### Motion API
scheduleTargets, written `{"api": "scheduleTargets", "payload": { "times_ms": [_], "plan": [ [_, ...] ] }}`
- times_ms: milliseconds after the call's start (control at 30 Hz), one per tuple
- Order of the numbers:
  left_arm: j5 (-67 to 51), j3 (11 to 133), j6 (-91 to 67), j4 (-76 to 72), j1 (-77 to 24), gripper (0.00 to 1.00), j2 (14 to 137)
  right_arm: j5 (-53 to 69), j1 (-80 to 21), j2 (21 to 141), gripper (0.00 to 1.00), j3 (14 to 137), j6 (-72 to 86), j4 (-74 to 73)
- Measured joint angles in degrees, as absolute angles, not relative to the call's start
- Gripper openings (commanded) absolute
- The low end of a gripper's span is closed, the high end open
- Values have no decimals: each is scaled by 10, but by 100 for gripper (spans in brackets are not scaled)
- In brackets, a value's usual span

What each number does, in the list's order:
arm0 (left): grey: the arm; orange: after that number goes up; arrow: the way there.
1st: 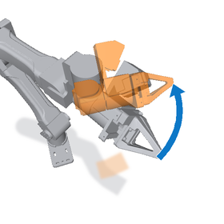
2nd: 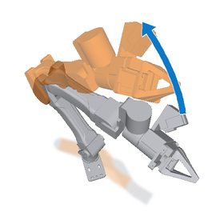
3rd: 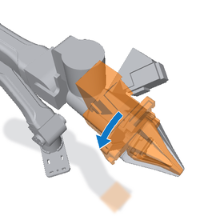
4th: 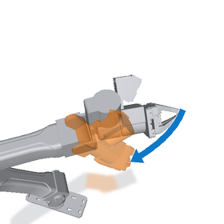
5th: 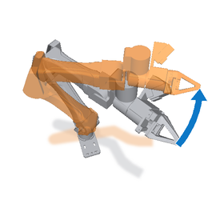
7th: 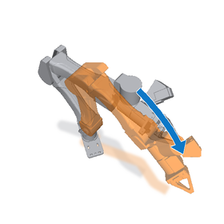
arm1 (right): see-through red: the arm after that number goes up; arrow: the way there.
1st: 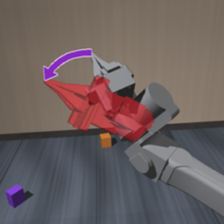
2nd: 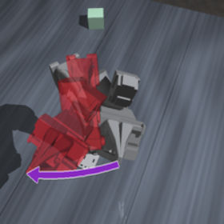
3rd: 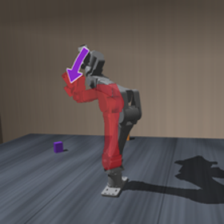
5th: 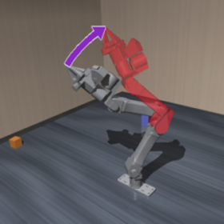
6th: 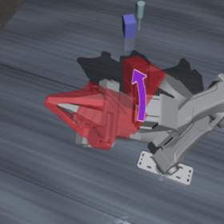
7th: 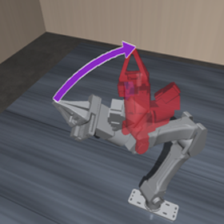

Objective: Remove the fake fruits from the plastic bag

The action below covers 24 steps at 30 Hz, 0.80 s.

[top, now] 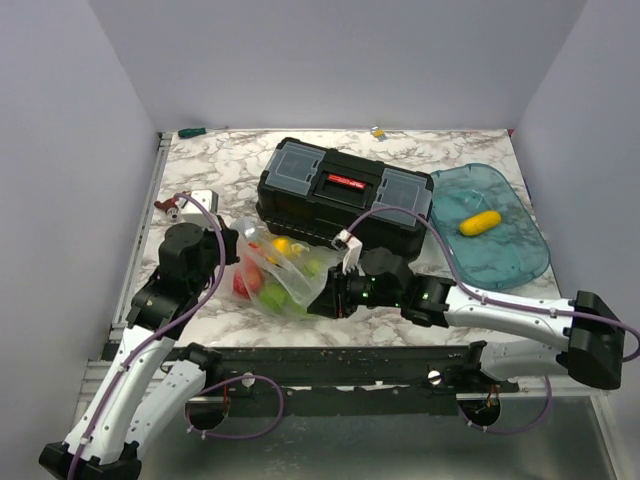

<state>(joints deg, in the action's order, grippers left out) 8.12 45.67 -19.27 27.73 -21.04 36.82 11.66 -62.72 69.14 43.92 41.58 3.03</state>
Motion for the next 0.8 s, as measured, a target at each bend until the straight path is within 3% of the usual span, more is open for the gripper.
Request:
{"api": "scheduleTargets", "payload": {
  "times_ms": [233, 533, 767, 800],
  "plan": [
    [79, 457, -190, 280, -210, 0, 366, 58, -664, 743, 47, 416, 414, -5],
    [48, 457, -182, 271, -207, 0, 365, -23, -670, 675, 89, 446, 375, -92],
    [21, 457, -179, 267, -207, 0, 364, -72, -670, 610, 97, 509, 320, -123],
    [20, 457, -178, 266, -207, 7, 364, -77, -670, 613, 97, 520, 314, -121]
  ]
}}
